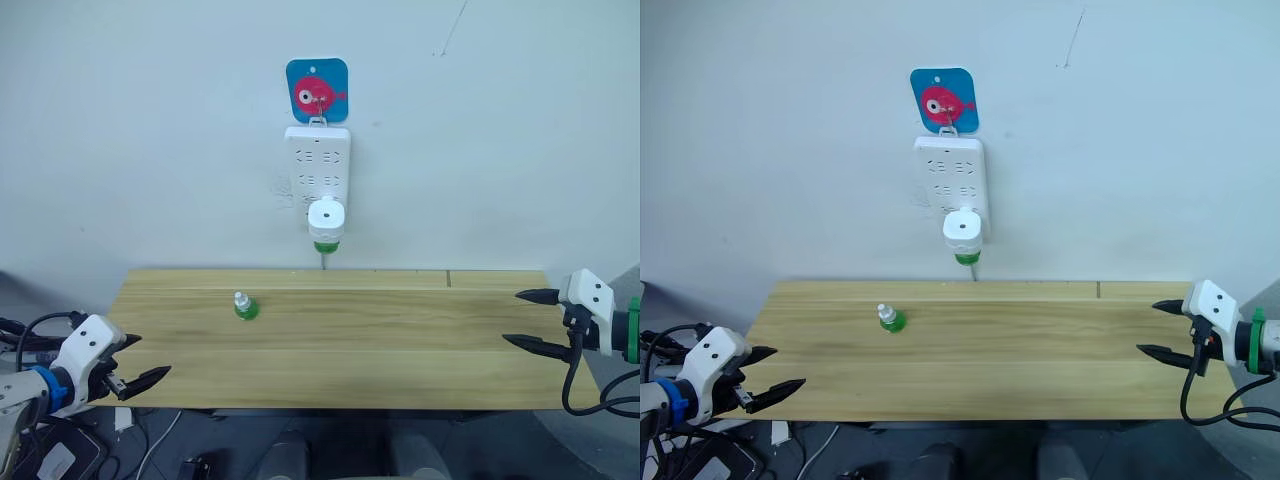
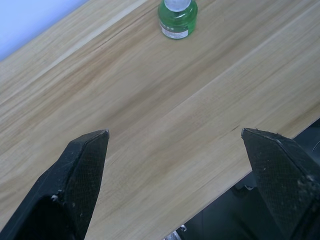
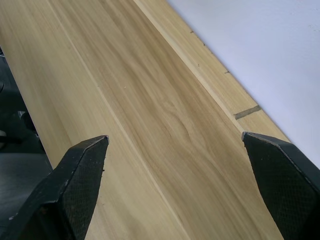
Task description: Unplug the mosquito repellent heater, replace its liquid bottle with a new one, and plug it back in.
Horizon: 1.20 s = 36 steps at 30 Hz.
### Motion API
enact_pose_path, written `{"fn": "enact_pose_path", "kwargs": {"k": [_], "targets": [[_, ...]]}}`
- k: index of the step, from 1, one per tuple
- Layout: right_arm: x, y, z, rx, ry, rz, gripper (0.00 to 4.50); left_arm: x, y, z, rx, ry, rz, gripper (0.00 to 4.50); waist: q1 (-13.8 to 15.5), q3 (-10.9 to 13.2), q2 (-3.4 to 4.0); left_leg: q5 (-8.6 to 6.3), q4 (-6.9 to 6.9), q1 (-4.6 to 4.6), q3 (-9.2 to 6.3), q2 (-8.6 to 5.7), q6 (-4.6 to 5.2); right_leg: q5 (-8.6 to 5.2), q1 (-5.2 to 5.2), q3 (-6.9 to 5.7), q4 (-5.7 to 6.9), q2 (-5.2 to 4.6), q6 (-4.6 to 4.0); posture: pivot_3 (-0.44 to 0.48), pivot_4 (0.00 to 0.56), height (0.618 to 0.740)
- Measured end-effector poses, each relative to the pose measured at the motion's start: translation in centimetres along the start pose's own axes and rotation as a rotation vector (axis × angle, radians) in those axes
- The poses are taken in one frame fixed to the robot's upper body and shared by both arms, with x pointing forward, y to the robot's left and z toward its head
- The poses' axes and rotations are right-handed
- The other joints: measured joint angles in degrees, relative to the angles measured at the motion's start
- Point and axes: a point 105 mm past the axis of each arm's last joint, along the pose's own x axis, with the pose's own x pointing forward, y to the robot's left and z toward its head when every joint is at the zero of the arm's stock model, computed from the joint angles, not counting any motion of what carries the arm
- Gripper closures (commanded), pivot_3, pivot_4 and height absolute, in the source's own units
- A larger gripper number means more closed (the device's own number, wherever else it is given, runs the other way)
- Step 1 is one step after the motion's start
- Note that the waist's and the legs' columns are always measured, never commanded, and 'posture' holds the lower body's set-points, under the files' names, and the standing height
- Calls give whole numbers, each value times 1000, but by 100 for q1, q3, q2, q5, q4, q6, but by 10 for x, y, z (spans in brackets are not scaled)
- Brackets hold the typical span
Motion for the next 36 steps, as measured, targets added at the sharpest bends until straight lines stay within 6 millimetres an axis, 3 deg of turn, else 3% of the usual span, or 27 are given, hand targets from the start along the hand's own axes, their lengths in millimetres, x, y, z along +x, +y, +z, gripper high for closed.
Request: {"fn": "enact_pose_path", "kwargs": {"k": [19, 36], "targets": [[-1, 4, 5, 9, 1, -8, 20, 1, -3, 6, -5, -26, -52, 0, -3, 1, -2, 0, 0, -1, 0, 0, 0, 0, -1, -1, 0, 0, 0, 51, 125, 740], [-3, 8, -1, 30, 1, -11, 20, -5, 0, -7, -35, 19, -41, 0, -7, -1, -5, 0, 0, -3, 1, 0, -1, 0, -3, 0, 0, 0, 0, 32, 110, 740]]}}
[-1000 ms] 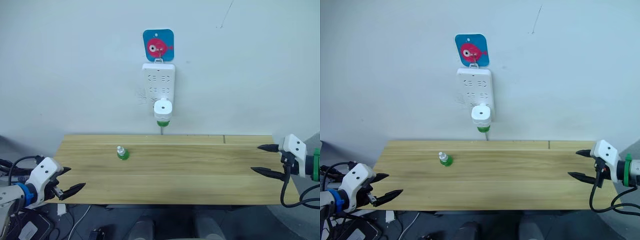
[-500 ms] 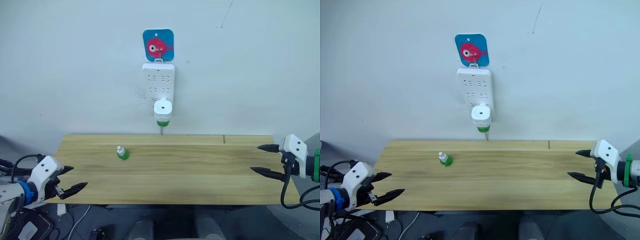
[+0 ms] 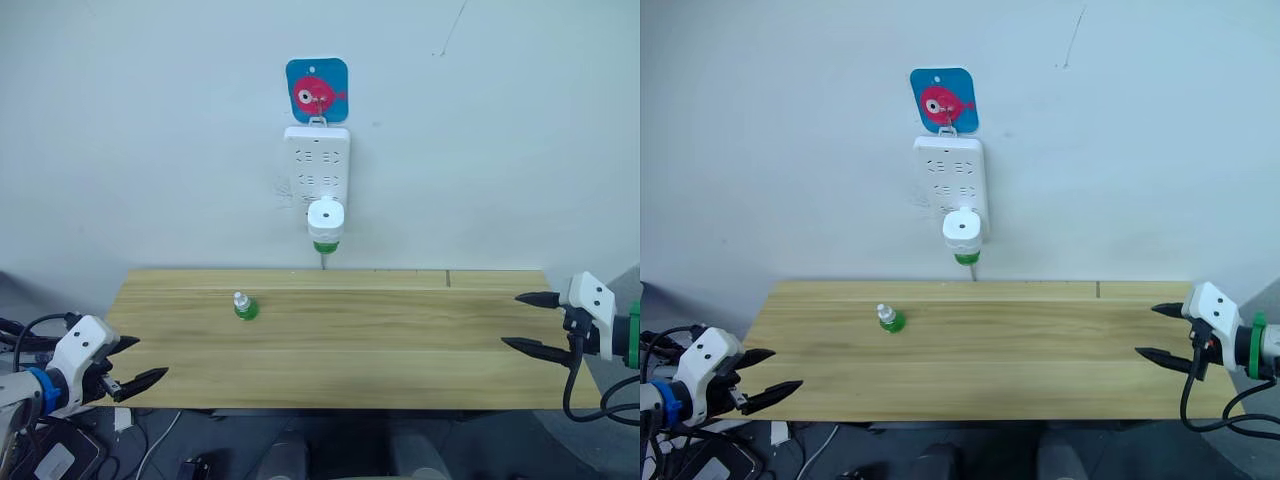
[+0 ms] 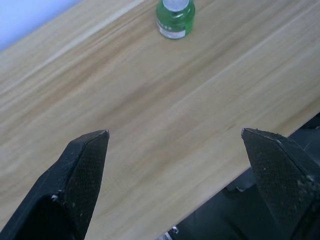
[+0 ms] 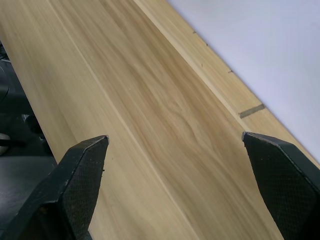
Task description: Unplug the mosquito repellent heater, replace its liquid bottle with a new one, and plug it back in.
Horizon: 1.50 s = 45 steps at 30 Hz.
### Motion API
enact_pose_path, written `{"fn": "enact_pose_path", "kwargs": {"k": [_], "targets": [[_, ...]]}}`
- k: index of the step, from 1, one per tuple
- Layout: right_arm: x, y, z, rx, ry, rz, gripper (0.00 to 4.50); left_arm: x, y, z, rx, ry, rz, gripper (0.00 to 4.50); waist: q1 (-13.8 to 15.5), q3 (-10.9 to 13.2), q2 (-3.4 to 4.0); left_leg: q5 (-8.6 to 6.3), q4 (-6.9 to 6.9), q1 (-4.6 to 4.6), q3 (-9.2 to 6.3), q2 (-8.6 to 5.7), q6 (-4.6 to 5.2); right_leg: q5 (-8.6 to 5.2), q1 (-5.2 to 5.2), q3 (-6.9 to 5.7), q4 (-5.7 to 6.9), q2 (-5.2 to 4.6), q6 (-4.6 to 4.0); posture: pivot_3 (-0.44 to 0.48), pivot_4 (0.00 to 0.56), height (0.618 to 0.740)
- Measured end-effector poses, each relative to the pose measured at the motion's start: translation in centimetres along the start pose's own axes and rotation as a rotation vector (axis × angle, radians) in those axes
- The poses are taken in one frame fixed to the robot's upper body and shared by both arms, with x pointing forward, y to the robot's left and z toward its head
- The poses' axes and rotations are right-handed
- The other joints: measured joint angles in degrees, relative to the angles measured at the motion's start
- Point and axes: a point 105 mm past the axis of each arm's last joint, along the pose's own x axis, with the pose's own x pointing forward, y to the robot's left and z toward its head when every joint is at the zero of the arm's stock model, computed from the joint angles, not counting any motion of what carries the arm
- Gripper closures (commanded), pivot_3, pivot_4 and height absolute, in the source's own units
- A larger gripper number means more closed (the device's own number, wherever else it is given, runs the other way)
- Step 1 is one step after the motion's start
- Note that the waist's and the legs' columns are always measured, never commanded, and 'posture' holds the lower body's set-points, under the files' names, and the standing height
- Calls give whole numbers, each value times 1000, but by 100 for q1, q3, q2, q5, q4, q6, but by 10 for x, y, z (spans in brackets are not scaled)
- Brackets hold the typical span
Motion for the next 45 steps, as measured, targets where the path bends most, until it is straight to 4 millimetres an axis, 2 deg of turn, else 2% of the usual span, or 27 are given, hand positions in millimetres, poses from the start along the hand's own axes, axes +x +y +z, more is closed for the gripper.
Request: {"fn": "enact_pose_path", "kwargs": {"k": [4, 9, 17, 22, 23, 27, 34, 40, 45], "targets": [[-1, 3, 7, -20, -17, -5, 20, 4, -1, 18, 23, -37, -9, 0, 1, 0, 0, 0, 2, 0, 0, 1, -1, 0, 0, 0, 4, 0, 0, 16, 112, 740], [4, 21, 48, -51, -155, 15, 20, 9, -2, 72, 71, -174, -41, 0, -3, -1, -3, 0, 3, -5, -2, 1, -3, 0, -1, -2, 4, 1, 1, -2, 118, 740], [1, 49, 107, 21, -354, 27, 20, 14, -13, 125, 84, -292, -175, 0, -31, 0, -3, -1, 5, -13, -2, 1, -5, 1, -10, -3, 5, 2, 1, -47, 122, 740], [1, 55, 136, 39, -451, 34, 20, 26, -18, 163, 113, -382, -220, 0, -44, 3, -8, -1, 10, -21, -2, 0, -5, 2, -13, -4, 5, 4, 2, -76, 130, 740], [1, 56, 142, 36, -468, 31, 2, 30, -19, 173, 119, -413, -231, 185, -50, 3, -8, -1, 11, -26, -2, 0, -6, 2, -17, -5, 5, 4, 4, -80, 131, 740], [5, 62, 147, 52, -489, 39, 0, 35, -15, 193, 120, -484, -226, 1040, -74, 1, -12, 0, 17, -82, -3, 1, -6, 6, -78, -5, 15, 6, 6, -89, 139, 740], [12, 70, 153, 69, -516, 11, 0, 55, -18, 211, 100, -531, -268, 1040, -186, 18, -26, 0, 17, -92, -4, 2, -6, 8, -90, -5, 17, 8, 7, -123, 166, 740], [27, 77, 159, 43, -523, -34, 0, 66, -14, 240, 105, -611, -277, 1040, -269, 62, -43, 1, 28, -91, -4, 0, -6, 9, -87, -3, 19, 11, 10, -152, 186, 740], [30, 80, 161, 41, -525, -49, 0, 70, -8, 242, 98, -611, -279, 1040, -355, 119, -53, 0, 25, -93, -9, 1, -5, 10, -90, -6, 19, 11, 10, -159, 189, 740]]}}
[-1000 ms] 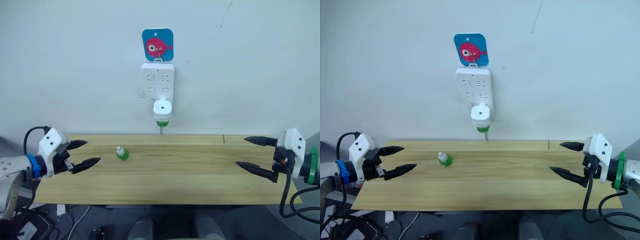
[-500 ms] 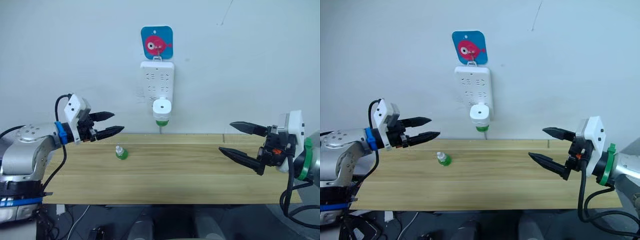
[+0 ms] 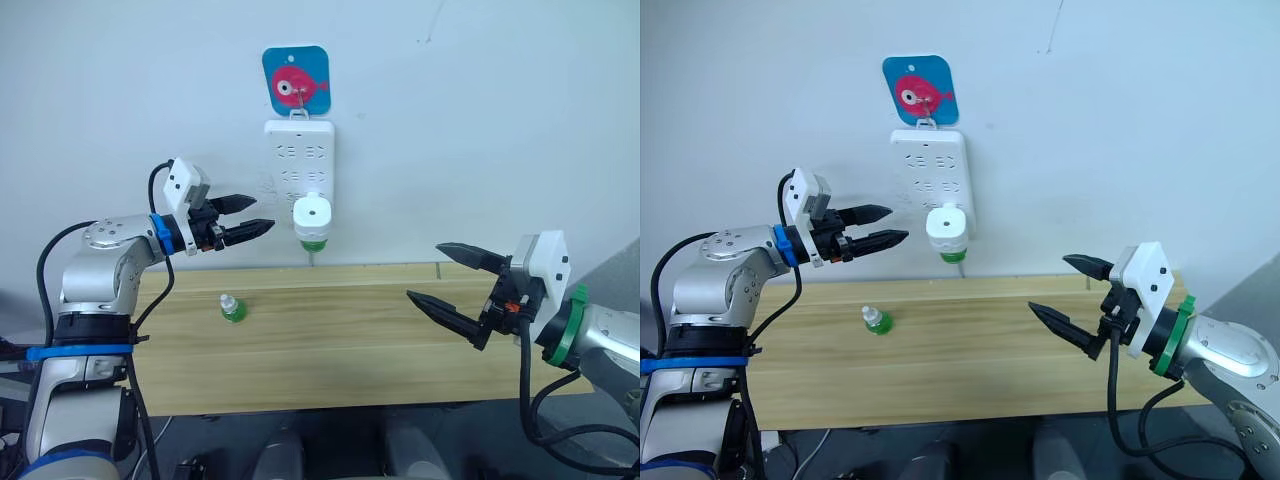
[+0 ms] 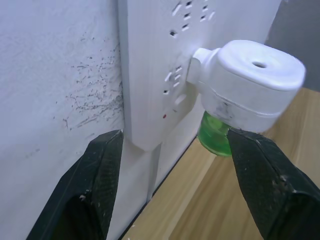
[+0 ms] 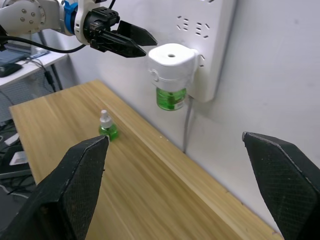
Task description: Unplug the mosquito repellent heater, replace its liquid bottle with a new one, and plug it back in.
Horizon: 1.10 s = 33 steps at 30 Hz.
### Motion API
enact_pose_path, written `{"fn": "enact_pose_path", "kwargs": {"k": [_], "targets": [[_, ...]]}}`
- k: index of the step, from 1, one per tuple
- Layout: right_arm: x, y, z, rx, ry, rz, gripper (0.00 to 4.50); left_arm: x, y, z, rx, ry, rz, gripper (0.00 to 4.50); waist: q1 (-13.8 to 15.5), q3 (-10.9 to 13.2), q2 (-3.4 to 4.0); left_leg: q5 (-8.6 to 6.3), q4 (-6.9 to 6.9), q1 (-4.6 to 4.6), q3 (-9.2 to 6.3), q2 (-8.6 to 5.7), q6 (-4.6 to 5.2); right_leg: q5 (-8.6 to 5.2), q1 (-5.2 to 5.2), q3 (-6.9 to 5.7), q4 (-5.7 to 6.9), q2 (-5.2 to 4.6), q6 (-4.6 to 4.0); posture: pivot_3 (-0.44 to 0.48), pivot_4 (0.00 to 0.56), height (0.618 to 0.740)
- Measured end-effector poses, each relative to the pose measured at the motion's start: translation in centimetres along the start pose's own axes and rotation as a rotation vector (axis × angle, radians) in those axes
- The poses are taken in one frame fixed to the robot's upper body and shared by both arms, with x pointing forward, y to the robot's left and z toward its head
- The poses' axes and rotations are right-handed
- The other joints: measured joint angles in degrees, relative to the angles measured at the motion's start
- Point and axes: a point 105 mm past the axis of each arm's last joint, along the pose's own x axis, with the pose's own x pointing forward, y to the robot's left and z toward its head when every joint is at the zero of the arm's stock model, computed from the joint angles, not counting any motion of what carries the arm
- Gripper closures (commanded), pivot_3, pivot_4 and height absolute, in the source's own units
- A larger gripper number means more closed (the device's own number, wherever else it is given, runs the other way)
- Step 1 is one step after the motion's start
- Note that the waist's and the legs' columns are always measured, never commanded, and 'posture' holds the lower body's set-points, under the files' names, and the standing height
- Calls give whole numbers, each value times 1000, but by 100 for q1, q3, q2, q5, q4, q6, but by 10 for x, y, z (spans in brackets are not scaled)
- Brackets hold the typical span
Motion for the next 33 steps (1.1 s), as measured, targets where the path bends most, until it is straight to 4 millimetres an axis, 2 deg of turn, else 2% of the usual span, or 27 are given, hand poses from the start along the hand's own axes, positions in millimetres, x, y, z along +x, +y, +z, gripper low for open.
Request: {"fn": "enact_pose_path", "kwargs": {"k": [7, 14, 19, 24, 33], "targets": [[4, 4, 0, 7, -8, -6, 0, 15, 8, 4, 28, -16, -2, 1040, -9, 32, -4, 0, 2, -5, 0, -1, 0, 0, -2, 0, 1, 0, 0, -160, 194, 740], [5, 4, 0, 7, -9, -7, 0, 25, 8, -7, 9, -4, -20, 1040, -14, 44, -7, 0, 2, -5, -2, -1, 0, 0, -2, -2, 1, 0, 0, -163, 196, 740], [6, 5, -1, 12, -7, 1, 0, 36, 7, 9, 47, -32, -57, 1040, -17, 47, -8, 0, 5, -8, -4, -3, 0, 0, -2, -3, 1, 0, 0, -166, 198, 740], [6, 7, -1, 18, -7, 8, 0, 41, 9, 11, 63, -26, -78, 1040, -1, 55, -9, 0, 17, -13, -15, -4, 0, 1, 0, -13, 5, 0, 1, -170, 199, 740], [7, 9, -1, 31, -10, 22, 0, 41, -8, 17, 40, -7, -220, 1040, -22, 64, -8, 0, 22, -29, -20, -5, 0, 2, -8, -16, 2, 0, 3, -169, 202, 740]]}}
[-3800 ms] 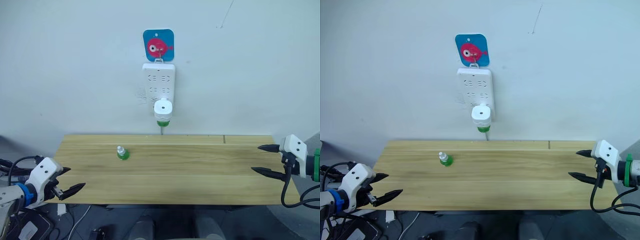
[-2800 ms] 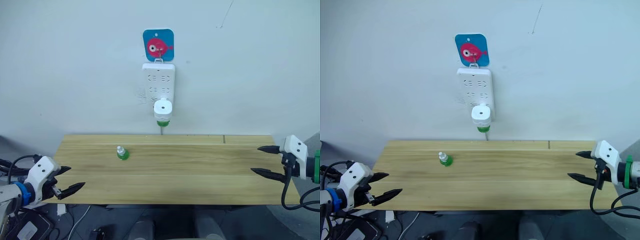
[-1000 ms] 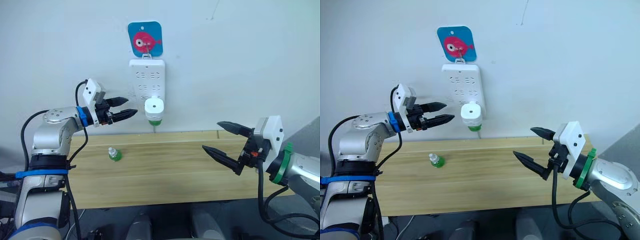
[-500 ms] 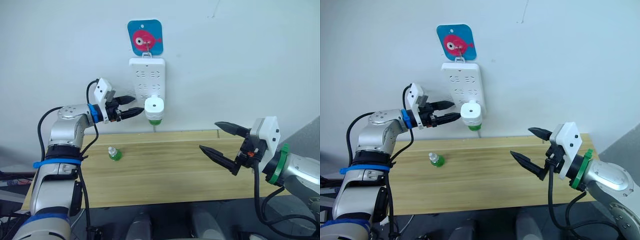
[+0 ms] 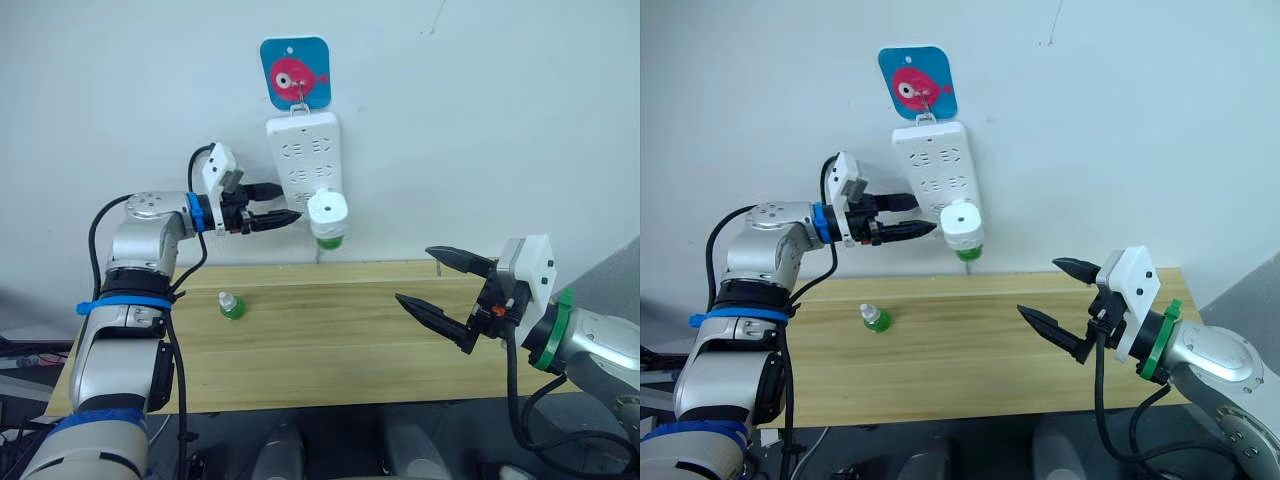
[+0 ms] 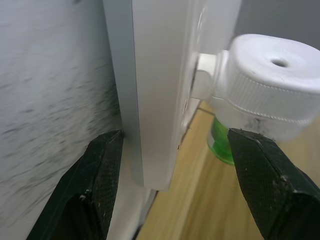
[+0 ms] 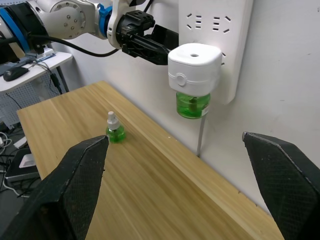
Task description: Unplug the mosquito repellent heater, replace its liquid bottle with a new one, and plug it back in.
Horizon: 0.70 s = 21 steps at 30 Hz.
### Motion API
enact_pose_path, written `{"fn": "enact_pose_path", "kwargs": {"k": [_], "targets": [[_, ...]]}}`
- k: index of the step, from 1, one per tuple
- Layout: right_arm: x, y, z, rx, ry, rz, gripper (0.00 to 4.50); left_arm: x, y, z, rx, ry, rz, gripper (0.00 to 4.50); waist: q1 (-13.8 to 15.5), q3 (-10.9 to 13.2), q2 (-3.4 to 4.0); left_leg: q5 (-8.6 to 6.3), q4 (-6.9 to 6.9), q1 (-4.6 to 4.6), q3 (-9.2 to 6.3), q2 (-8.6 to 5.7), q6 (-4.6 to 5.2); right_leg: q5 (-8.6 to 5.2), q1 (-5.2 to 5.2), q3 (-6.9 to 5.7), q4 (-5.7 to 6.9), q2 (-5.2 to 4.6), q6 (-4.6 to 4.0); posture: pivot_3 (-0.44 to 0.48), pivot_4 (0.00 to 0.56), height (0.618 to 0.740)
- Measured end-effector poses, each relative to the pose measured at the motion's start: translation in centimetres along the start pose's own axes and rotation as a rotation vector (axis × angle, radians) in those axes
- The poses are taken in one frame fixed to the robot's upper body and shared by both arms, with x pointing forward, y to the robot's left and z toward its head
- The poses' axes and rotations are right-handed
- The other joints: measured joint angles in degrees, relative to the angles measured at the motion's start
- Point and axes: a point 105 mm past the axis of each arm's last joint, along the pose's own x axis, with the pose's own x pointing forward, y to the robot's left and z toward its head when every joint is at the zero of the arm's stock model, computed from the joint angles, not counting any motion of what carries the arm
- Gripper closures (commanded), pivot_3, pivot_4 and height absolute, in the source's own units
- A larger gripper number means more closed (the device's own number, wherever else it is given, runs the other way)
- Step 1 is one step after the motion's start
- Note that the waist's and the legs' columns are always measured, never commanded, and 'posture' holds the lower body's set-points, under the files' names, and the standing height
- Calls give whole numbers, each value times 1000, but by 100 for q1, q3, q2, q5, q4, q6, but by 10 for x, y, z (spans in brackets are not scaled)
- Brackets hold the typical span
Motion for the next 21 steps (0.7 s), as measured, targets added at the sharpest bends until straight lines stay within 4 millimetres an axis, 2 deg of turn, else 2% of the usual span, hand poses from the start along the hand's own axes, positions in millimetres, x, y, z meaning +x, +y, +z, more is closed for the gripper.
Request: {"fn": "enact_pose_path", "kwargs": {"k": [6, 9, 15, 21], "targets": [[0, 2, 0, 12, -4, 12, 0, 1, 0, 4, 13, -4, 2, 1040, -3, 26, -3, 0, 5, -2, -3, 0, 0, 0, 1, -1, 0, 0, 0, -168, 204, 740], [1, 3, -1, 16, -2, 18, 0, 4, 2, 8, 20, -15, 25, 1622, -4, 51, -3, 0, 21, -14, -8, 0, 0, 1, -2, -6, 2, 0, 1, -166, 204, 740], [6, 3, 3, 19, -25, 15, 0, 12, 2, 10, 18, -41, 35, 3205, -4, 65, -2, 0, 45, -35, -21, -4, 1, 6, -7, -15, 2, 0, 10, -161, 204, 740], [19, 3, 6, 20, -61, -24, 0, 15, 0, 10, 20, -53, 44, 3210, 4, 67, 1, 0, 53, -46, -30, -6, 0, 11, -14, -18, 2, -1, 16, -161, 204, 740]]}}
